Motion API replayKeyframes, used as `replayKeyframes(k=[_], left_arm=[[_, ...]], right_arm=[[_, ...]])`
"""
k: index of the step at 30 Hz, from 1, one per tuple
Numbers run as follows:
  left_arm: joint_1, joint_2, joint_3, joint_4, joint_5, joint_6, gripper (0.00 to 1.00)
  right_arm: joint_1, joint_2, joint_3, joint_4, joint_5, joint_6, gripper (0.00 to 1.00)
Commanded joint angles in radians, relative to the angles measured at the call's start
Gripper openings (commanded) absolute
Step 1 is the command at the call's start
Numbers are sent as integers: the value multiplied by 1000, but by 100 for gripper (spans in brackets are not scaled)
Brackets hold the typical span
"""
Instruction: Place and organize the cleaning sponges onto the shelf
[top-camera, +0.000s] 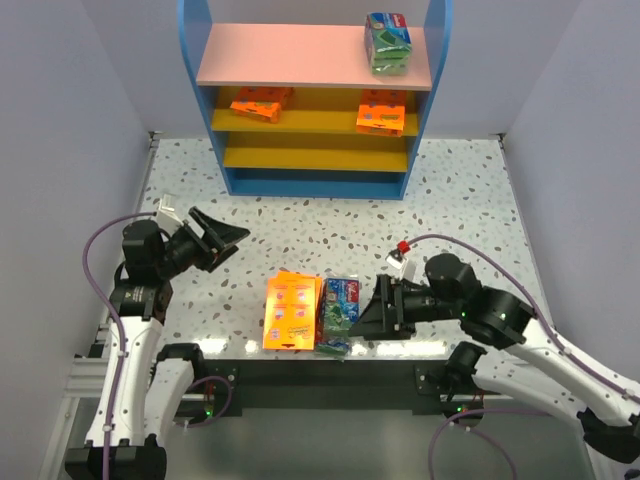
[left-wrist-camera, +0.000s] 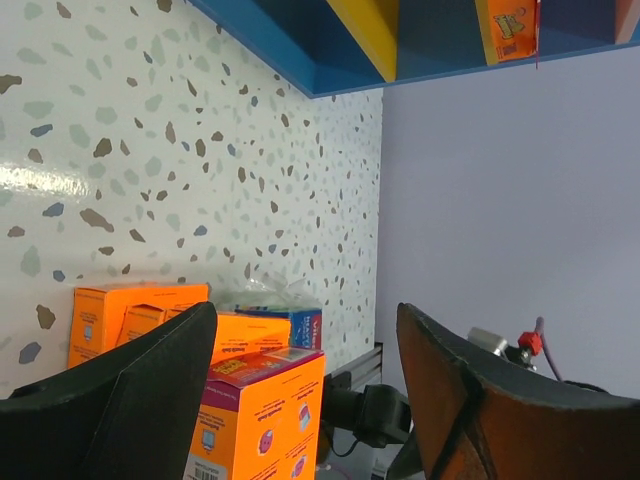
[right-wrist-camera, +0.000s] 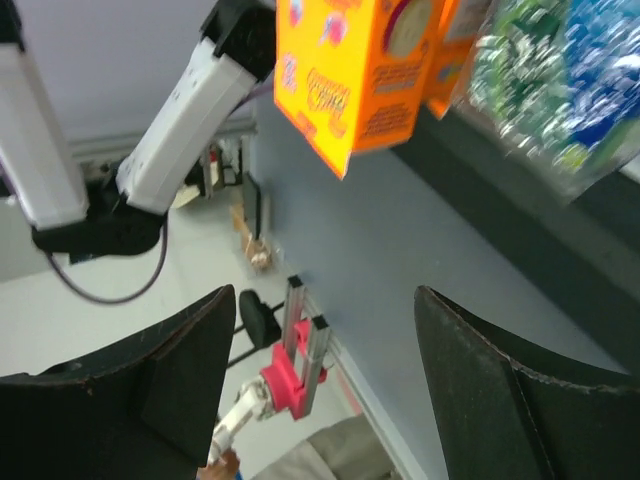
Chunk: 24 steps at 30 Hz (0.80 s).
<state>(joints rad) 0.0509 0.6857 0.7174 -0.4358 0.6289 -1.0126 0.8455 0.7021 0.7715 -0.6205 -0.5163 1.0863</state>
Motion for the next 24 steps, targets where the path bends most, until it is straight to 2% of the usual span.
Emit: replayKeyframes(k=[1,5,7,8,11,16,21,24], left_arm=[[-2,-3,-21,49,18,-17,77],[-2,-6,-27,48,14,-17,77],[-2,-5,-26,45,14,-15,77],[-2,-6,-24,45,12,-17,77],[-2,-9,-15,39,11,-15,77],[-3,-9,-4,25,9,-11,77],[-5,-5,1,20,11,-8,77],[-11,-2,1,22,6,-6,77]], right_arm=[[102,-67,-11,-2,100,139,75],[254,-29,-73,114,183,246,77],[326,14,-96,241,250,282,77],[408,78,-101,277,281,312,78],[527,190,-75,366,403,336,79],[581,266,-57,473,535,385,79],[642,287,-97,534,758,553,78],[681,352,-58,547,821,596,78]])
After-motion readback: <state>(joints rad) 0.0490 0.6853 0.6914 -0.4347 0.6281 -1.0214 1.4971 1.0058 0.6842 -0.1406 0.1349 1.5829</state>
